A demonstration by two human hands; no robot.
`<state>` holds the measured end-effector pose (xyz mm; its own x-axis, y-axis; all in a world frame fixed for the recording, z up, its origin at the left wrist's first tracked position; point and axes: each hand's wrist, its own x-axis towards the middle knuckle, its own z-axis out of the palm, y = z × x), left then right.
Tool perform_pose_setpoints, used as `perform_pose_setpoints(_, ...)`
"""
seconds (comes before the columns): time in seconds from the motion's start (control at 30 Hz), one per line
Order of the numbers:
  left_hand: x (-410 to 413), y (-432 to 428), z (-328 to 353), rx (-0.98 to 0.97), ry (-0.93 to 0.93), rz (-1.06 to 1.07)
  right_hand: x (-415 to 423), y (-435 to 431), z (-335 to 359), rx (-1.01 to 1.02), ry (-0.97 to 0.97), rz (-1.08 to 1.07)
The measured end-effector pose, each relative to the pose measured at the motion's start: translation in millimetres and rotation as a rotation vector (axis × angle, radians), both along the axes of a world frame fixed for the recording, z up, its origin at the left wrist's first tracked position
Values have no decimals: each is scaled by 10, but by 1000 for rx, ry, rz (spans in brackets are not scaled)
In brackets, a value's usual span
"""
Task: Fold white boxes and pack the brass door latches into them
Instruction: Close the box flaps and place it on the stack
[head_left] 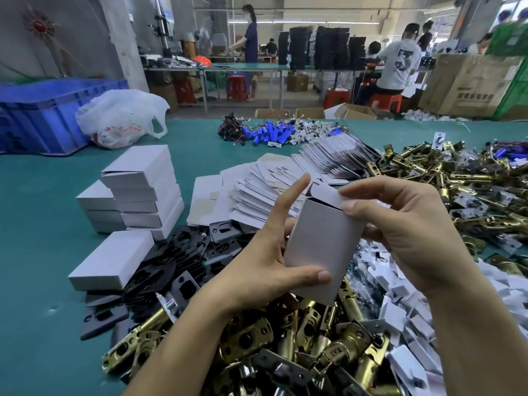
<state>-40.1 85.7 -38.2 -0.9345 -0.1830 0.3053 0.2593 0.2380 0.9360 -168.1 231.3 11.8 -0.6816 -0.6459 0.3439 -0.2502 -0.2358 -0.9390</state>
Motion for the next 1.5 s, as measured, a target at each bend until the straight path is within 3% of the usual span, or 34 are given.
perform_pose_setpoints(0.23,-2,4,-3,32,2,21,-18,72,48,65,69,35)
perform_pose_setpoints(0.5,-20,-5,-19,12,6,6,3,17,17,80,153,-113)
perform_pose_setpoints(0.73,-20,-6,-28,21,26,-3,18,-12,4,32,164,-110)
perform_pose_setpoints(1.23,-3,9,0,102,70,37,58,-21,41,82,275,115)
perform_pose_setpoints(1.5,-2,30,49,193,66,50,119,-82,-39,58,124,142)
